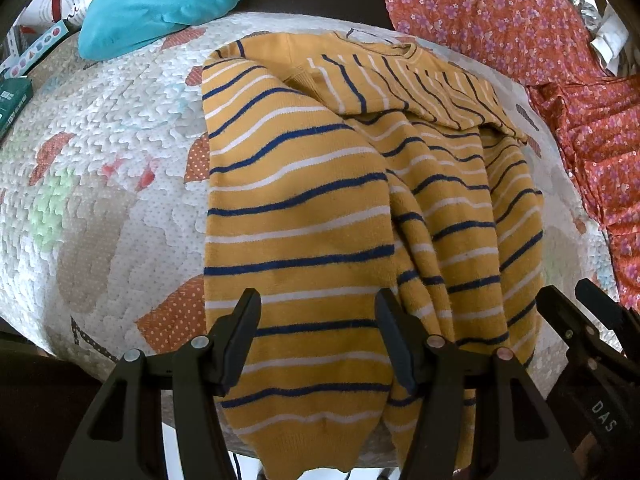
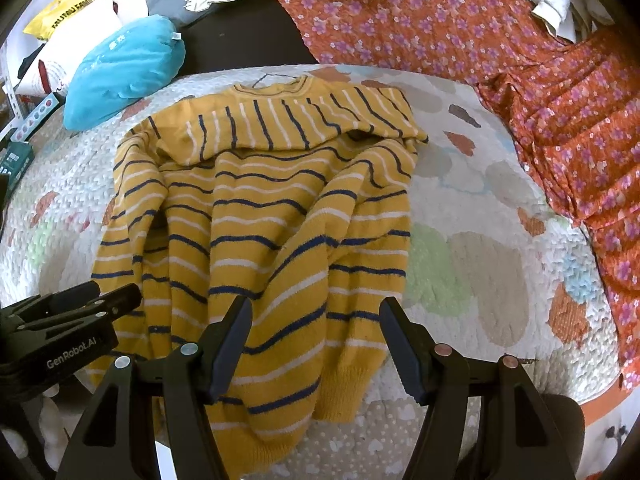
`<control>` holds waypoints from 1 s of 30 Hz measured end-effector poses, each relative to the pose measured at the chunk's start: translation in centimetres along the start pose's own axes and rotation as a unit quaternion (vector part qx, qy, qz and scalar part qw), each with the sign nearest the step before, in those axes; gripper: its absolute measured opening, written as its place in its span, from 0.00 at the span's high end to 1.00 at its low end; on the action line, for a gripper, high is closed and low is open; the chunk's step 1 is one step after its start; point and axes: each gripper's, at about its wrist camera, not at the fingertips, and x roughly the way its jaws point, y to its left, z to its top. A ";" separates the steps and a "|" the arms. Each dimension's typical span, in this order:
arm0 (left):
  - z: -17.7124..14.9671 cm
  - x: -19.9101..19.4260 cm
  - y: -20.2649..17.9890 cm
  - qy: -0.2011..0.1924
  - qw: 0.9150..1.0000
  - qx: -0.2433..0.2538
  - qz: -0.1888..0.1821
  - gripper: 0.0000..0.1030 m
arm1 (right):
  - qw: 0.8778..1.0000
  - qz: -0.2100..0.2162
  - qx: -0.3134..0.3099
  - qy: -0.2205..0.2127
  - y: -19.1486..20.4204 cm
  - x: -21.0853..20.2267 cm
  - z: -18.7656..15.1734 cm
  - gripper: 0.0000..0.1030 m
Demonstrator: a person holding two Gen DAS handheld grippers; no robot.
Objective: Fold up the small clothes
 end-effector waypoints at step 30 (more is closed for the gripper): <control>0.0 -0.1 0.5 0.003 1.000 -0.006 0.000 0.43 | 1.000 0.000 0.001 0.024 0.2 1.2 -0.4 0.32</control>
